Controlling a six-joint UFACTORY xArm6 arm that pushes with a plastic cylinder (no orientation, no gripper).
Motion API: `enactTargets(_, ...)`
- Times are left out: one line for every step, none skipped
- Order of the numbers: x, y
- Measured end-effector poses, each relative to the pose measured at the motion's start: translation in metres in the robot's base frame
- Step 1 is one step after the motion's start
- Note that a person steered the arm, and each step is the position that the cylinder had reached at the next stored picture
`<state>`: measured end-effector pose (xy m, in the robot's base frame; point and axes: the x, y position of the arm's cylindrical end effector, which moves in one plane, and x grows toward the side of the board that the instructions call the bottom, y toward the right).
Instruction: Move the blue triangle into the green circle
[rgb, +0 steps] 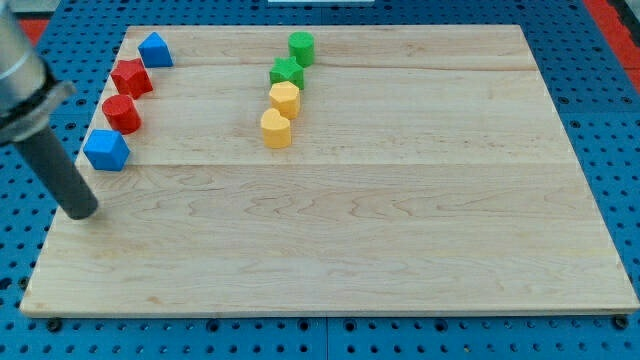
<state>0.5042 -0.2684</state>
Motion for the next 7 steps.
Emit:
enactTargets(-0.039, -0.027)
enactTargets(-0.086, -0.028)
enactTargets(-0.119, -0.026)
enactTargets(-0.160, -0.023)
enactTargets(-0.209, -0.022)
enactTargets(-0.237, 0.006)
enactTargets(-0.258, 0.076)
